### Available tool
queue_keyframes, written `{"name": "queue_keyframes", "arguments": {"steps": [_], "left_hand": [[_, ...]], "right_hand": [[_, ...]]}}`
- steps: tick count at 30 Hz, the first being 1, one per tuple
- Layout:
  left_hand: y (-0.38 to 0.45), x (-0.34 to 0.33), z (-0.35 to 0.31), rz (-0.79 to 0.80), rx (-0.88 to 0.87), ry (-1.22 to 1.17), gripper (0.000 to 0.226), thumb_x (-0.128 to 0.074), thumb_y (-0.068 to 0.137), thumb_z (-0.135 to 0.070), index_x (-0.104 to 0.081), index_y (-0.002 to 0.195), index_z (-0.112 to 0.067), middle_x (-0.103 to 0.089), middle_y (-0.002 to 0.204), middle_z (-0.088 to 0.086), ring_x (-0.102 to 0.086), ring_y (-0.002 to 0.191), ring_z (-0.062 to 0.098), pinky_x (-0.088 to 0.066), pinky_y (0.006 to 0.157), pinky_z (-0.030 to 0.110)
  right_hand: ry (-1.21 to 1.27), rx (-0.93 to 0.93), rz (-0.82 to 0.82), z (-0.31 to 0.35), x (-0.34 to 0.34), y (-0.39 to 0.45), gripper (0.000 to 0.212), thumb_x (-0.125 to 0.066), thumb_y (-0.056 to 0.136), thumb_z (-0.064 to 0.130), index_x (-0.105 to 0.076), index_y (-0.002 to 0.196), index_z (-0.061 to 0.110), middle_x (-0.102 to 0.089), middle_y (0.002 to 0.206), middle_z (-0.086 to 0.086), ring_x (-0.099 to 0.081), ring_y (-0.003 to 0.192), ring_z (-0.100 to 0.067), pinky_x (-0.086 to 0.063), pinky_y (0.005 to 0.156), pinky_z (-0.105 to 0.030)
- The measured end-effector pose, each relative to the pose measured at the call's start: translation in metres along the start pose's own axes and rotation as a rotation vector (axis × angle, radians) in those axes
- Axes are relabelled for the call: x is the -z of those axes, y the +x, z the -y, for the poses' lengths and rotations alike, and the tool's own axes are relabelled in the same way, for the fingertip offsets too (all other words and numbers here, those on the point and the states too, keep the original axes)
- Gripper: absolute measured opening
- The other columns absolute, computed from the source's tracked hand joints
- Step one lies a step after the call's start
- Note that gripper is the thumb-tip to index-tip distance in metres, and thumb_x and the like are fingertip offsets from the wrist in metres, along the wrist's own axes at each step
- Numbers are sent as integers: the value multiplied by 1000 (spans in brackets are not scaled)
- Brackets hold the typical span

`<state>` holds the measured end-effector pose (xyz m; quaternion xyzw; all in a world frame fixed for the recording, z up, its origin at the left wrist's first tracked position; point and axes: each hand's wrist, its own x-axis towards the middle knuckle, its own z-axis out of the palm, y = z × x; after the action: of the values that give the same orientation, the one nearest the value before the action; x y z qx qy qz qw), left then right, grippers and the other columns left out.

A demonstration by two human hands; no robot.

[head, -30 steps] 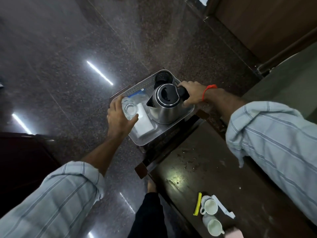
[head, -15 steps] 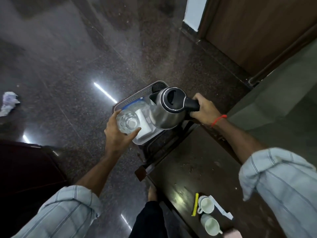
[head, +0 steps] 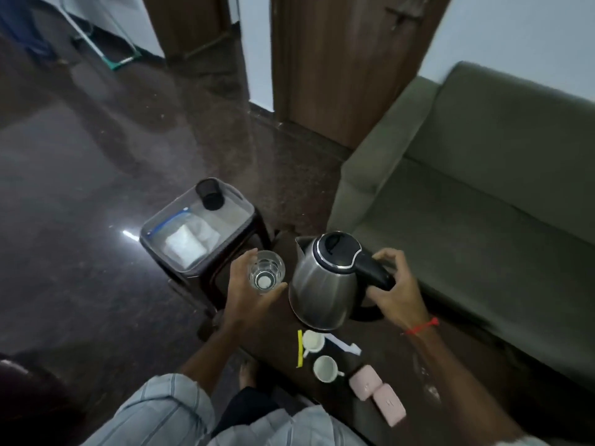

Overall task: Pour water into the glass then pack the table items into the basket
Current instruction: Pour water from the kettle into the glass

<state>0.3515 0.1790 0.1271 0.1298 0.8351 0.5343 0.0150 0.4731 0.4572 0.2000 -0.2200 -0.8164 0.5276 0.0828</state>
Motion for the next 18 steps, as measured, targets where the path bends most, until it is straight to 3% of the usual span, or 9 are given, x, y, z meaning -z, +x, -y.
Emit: {"name": "queue_keyframes", "arguments": {"steps": [3,5,7,9,11,15,18], "left_hand": [[-34,-35,-37,78,-76,-18,90,-90,63,-46,-36,135,-56,-49,139,-6,-56,129,15,-51,105,45],[-51,-56,-57,133,-139,6,89,-89,64,-46,-36,135,-56,-48,138,-8,-56,128,16,-52,105,45],[-66,-78,-74,194,-182,12,88,-90,66,-44,-41,138,-43,-49,138,-6,-57,126,19,-52,103,46],[-78,-98,-86,256,-199,6,90,-92,66,-37,-42,141,-31,-49,137,-5,-58,126,21,-53,103,47],[-86,-116,-98,321,-214,-3,92,-94,67,-30,-41,141,-34,-48,136,-5,-58,126,18,-53,104,42],[-88,-142,-112,452,-230,-9,96,-92,68,-32,-30,133,-67,-42,137,-14,-54,125,-1,-45,100,9],[-85,-154,-115,538,-196,9,98,-92,68,-35,-27,136,-65,-41,137,-20,-51,125,-4,-40,97,4]], "right_hand": [[-143,46,17,-17,50,-56,86,-57,57,4,-55,133,45,-69,113,29,-68,88,4,-56,80,-16],[-161,80,9,-29,77,-87,89,-52,59,4,-54,135,51,-63,125,36,-64,98,14,-48,85,-4],[-167,77,-40,-38,99,-113,89,-50,59,2,-55,132,54,-59,129,38,-61,108,16,-44,91,-2],[-196,43,-97,-47,117,-137,90,-50,59,1,-56,129,57,-60,127,40,-61,105,17,-45,91,-5],[-240,27,-148,-53,130,-157,92,-51,59,-1,-56,127,59,-61,122,42,-62,106,15,-44,93,-5],[-292,18,-231,-59,152,-186,94,-57,61,-10,-57,130,53,-68,121,22,-66,111,-4,-38,97,-2],[-327,43,-273,-58,165,-201,94,-60,61,-15,-60,134,44,-73,119,4,-69,106,-16,-42,95,-5]]}}
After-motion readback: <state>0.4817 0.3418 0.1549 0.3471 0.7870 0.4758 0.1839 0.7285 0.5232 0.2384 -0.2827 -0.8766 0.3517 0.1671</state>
